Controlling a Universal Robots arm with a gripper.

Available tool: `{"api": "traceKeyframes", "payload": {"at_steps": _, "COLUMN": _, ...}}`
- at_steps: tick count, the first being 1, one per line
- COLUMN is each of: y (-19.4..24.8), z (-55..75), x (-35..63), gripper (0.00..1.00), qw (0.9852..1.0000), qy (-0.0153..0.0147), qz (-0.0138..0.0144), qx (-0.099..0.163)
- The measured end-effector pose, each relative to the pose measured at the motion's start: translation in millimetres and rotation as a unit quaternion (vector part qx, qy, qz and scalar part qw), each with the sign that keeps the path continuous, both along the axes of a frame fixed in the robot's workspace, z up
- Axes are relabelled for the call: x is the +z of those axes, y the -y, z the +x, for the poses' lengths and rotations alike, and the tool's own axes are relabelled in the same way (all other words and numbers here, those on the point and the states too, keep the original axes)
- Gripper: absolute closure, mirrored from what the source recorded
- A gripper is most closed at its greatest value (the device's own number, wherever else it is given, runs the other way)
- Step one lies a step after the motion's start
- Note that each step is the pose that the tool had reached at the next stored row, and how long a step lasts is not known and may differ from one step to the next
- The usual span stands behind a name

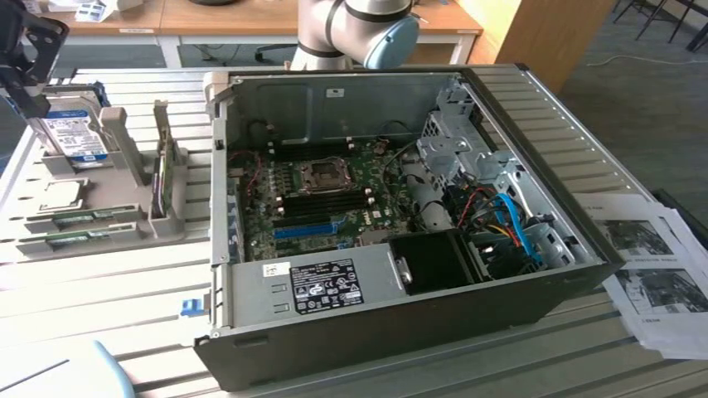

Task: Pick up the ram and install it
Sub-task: 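Reach for the ram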

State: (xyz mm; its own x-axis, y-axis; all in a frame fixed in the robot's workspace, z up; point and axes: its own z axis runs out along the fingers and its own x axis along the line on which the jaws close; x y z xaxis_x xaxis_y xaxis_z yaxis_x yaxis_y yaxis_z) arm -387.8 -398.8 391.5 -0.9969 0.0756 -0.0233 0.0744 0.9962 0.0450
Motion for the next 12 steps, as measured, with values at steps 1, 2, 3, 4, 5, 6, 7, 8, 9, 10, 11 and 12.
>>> {"api": "traceKeyframes", "payload": {"at_steps": 1, "y": 0.0, "z": -1.1, "x": 0.0, "gripper": 0.91, "qw": 1.0, "qy": 0.0, "qz": 0.0, "qx": 0.0}}
{"api": "traceKeyframes", "payload": {"at_steps": 2, "y": 0.0, "z": -2.2, "x": 0.0, "gripper": 0.91, "qw": 1.0, "qy": 0.0, "qz": 0.0, "qx": 0.0}}
{"api": "traceKeyframes", "payload": {"at_steps": 3, "y": 0.0, "z": -2.9, "x": -0.1, "gripper": 0.91, "qw": 1.0, "qy": 0.0, "qz": 0.0, "qx": 0.0}}
{"api": "traceKeyframes", "payload": {"at_steps": 4, "y": 0.1, "z": -3.0, "x": 0.0, "gripper": 0.91, "qw": 1.0, "qy": 0.0, "qz": 0.0, "qx": 0.0}}
{"api": "traceKeyframes", "payload": {"at_steps": 5, "y": 0.1, "z": -3.0, "x": 0.0, "gripper": 0.91, "qw": 1.0, "qy": 0.0, "qz": 0.0, "qx": 0.0}}
{"api": "traceKeyframes", "payload": {"at_steps": 6, "y": 0.1, "z": -3.0, "x": 0.0, "gripper": 0.91, "qw": 1.0, "qy": 0.0, "qz": 0.0, "qx": 0.0}}
{"api": "traceKeyframes", "payload": {"at_steps": 7, "y": 0.1, "z": -3.1, "x": -0.1, "gripper": 0.91, "qw": 1.0, "qy": 0.0, "qz": 0.0, "qx": 0.0}}
{"api": "traceKeyframes", "payload": {"at_steps": 8, "y": 0.0, "z": -3.1, "x": -0.1, "gripper": 0.91, "qw": 1.0, "qy": 0.0, "qz": 0.0, "qx": 0.0}}
{"api": "traceKeyframes", "payload": {"at_steps": 9, "y": 0.0, "z": -3.1, "x": -0.1, "gripper": 0.91, "qw": 1.0, "qy": 0.0, "qz": 0.0, "qx": 0.0}}
{"api": "traceKeyframes", "payload": {"at_steps": 10, "y": 0.1, "z": -3.2, "x": -0.2, "gripper": 0.91, "qw": 1.0, "qy": 0.0, "qz": 0.0, "qx": 0.0}}
{"api": "traceKeyframes", "payload": {"at_steps": 11, "y": 0.1, "z": -3.2, "x": -0.7, "gripper": 0.91, "qw": 1.0, "qy": 0.0, "qz": 0.0, "qx": 0.0}}
{"api": "traceKeyframes", "payload": {"at_steps": 12, "y": 0.1, "z": -3.2, "x": -1.4, "gripper": 0.91, "qw": 1.0, "qy": 0.0, "qz": 0.0, "qx": 0.0}}
